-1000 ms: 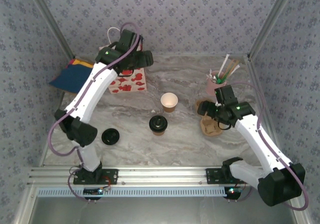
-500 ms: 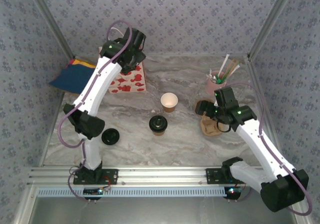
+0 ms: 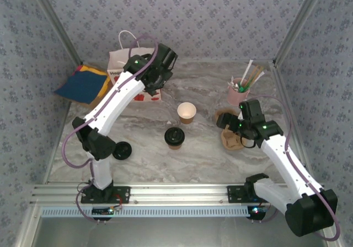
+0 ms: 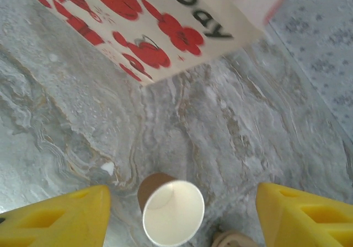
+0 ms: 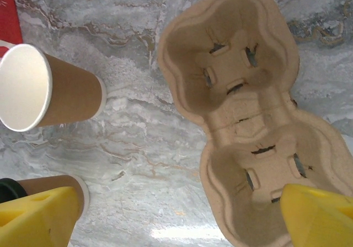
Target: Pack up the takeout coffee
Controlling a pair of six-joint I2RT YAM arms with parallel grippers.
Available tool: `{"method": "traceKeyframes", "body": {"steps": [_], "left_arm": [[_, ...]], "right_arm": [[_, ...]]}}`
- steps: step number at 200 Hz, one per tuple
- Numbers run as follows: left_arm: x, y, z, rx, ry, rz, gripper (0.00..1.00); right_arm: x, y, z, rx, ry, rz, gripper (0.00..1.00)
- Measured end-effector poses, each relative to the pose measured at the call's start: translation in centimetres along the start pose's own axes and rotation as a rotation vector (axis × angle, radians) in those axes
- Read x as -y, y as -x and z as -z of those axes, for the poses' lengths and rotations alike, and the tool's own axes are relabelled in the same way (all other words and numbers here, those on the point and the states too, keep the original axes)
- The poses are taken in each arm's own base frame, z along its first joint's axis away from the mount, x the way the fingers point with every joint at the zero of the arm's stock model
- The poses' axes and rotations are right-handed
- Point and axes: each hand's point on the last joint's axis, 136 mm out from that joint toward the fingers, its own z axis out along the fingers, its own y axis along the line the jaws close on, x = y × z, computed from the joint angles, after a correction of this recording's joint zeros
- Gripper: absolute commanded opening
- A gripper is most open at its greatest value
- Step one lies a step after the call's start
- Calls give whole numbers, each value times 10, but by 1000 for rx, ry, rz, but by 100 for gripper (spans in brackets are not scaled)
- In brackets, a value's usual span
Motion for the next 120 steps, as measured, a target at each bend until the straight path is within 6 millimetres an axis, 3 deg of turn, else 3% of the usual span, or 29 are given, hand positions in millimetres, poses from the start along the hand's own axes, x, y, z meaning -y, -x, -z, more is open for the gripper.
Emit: {"method": "traceKeyframes", "body": {"steps": [57,120], "left_arm": [[-5,62,-15,117,10,132,70],[12,75,-56,128,27,161,68]], "right_arm": [[-5,1,0,-4,35,10,97],[-5,0,1,-3,38,11,97]]}}
